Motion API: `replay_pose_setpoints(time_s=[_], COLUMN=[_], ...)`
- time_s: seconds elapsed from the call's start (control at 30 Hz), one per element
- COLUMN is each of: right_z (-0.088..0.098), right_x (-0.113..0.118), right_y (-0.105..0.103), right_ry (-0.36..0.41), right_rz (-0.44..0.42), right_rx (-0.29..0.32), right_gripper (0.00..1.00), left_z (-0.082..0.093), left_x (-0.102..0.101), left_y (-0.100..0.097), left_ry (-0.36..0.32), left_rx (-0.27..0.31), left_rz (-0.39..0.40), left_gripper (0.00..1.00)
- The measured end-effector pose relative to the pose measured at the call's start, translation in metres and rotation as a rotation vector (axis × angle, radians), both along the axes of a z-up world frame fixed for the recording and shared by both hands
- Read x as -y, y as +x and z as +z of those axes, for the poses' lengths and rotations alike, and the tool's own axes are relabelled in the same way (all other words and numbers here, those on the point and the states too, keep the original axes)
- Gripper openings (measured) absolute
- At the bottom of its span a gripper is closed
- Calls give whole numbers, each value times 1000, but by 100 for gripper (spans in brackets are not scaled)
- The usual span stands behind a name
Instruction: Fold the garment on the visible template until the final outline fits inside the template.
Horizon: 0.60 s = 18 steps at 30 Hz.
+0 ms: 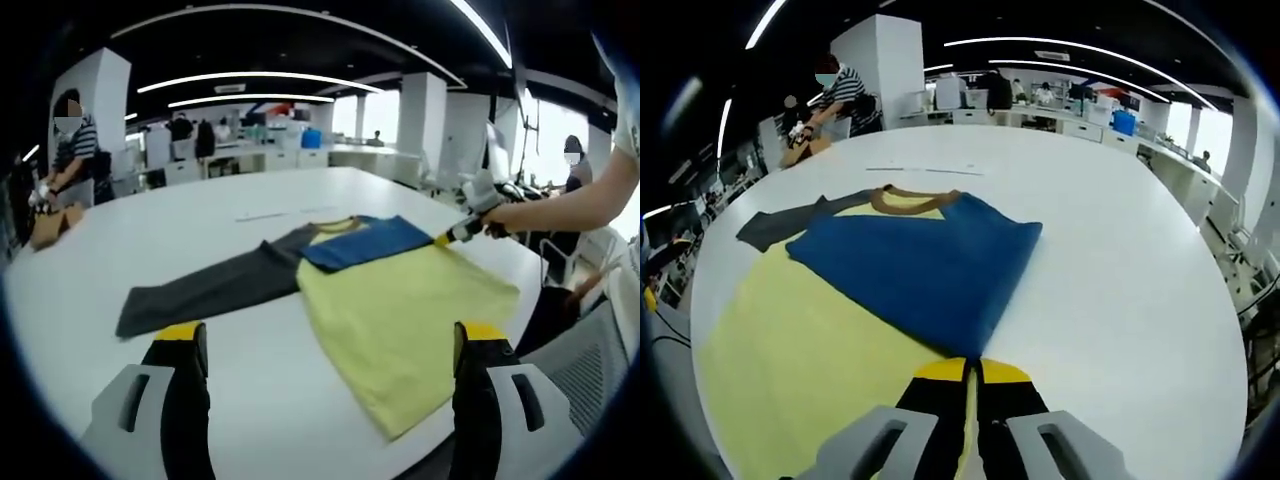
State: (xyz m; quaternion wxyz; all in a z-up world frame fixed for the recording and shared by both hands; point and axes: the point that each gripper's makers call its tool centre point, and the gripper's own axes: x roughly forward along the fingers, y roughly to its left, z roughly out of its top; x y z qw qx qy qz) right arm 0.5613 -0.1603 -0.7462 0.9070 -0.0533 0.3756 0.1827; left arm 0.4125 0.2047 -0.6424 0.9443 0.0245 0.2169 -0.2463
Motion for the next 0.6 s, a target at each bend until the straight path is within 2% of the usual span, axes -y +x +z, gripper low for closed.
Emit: replay_pose_setpoints(time_s=[0.4, 0.6], right_z=[0, 0], right_x=[16, 24], right_y=[0, 3], right_ry=[-10, 4], right_rz=[-12, -45], right_rx=[-6, -16], right_gripper=[0, 0], left_z=[-2, -2], left_x=[-2, -4], left_y=[1, 2], left_ry=[0, -2], left_rx=[-5, -5], left_rz=[3, 8], left_gripper=[99, 99])
